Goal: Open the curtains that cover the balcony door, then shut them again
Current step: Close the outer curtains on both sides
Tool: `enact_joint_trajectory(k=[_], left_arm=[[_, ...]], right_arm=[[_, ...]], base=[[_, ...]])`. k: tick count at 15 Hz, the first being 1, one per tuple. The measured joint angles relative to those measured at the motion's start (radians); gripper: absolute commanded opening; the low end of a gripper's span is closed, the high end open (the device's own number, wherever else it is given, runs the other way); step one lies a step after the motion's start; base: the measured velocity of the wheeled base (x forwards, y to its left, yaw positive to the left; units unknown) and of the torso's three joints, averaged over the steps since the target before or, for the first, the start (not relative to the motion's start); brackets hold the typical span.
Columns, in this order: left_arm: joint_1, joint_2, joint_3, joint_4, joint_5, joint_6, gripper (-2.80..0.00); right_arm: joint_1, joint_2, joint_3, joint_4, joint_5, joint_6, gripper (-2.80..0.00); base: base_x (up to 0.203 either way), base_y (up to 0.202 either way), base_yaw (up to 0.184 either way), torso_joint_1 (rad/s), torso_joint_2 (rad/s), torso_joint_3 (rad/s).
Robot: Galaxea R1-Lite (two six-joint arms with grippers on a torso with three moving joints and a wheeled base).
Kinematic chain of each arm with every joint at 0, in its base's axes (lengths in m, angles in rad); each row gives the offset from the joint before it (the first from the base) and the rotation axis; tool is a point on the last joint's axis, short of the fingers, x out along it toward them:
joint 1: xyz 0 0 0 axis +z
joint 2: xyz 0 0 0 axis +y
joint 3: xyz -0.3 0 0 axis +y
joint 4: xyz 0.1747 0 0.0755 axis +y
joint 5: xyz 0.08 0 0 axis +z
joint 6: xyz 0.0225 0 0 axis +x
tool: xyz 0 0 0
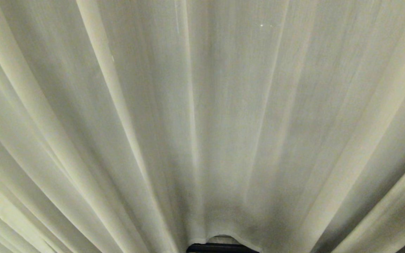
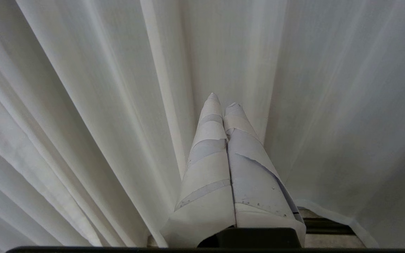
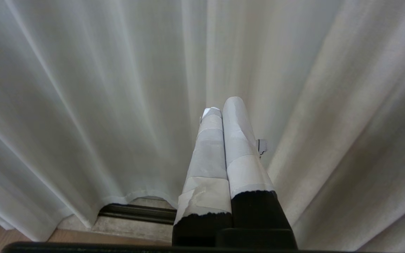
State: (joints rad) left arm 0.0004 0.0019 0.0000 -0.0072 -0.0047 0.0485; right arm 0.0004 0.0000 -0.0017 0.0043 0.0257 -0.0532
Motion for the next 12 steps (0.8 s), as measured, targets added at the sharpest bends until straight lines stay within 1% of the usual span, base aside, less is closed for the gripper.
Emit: enact_joint_trajectory(k=[12], left_arm=[[0.000,0.000,0.000,0.000,0.001,0.000,-2.80]], right_arm=[[0.000,0.000,0.000,0.000,0.000,0.000,-2.80]], base=[[0.000,0.000,0.000,0.000,0.00,0.000]])
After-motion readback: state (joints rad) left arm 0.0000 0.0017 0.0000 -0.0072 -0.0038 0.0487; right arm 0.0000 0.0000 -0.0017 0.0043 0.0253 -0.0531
